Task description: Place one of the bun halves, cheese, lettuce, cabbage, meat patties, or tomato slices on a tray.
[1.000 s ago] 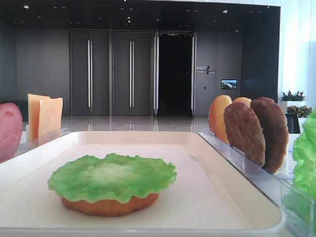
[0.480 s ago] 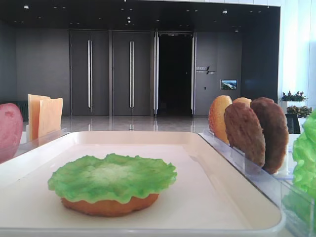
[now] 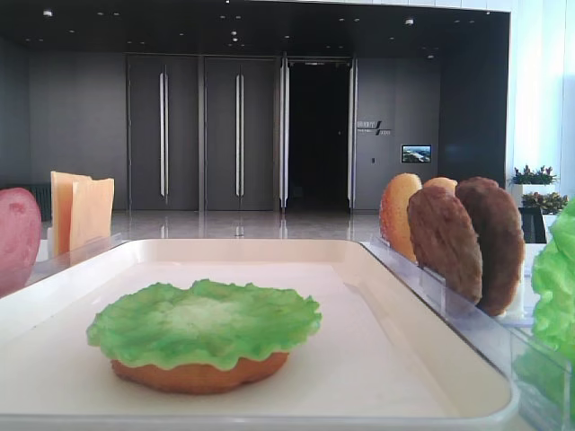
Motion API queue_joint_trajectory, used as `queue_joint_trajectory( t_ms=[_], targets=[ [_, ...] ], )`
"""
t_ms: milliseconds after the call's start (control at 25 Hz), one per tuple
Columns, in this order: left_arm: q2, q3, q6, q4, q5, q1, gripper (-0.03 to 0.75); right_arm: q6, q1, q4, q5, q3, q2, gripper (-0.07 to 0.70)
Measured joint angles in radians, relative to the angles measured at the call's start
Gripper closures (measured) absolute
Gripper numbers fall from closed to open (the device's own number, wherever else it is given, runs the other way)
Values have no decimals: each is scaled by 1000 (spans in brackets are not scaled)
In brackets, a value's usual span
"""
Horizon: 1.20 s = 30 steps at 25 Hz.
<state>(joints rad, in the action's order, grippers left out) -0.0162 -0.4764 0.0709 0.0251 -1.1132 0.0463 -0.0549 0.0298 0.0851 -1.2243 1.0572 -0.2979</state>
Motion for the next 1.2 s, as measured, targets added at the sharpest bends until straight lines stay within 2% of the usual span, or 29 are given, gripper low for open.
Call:
queue_joint_trajectory(
  t_ms=[200,400,680,1000,1200],
  targets=[
    [0,0,0,0,0,0,181,0,0,-19,-1,-183,167,184],
    [0,0,0,0,0,0,181,0,0,-40,-8,-296,302,184],
    [0,0,0,0,0,0,181,0,0,-85,-3,-388,307,184],
    [0,0,0,0,0,0,181,0,0,-85,67,-541,307,184],
    [0,0,0,0,0,0,181,0,0,-85,84,-549,307,184]
  ],
)
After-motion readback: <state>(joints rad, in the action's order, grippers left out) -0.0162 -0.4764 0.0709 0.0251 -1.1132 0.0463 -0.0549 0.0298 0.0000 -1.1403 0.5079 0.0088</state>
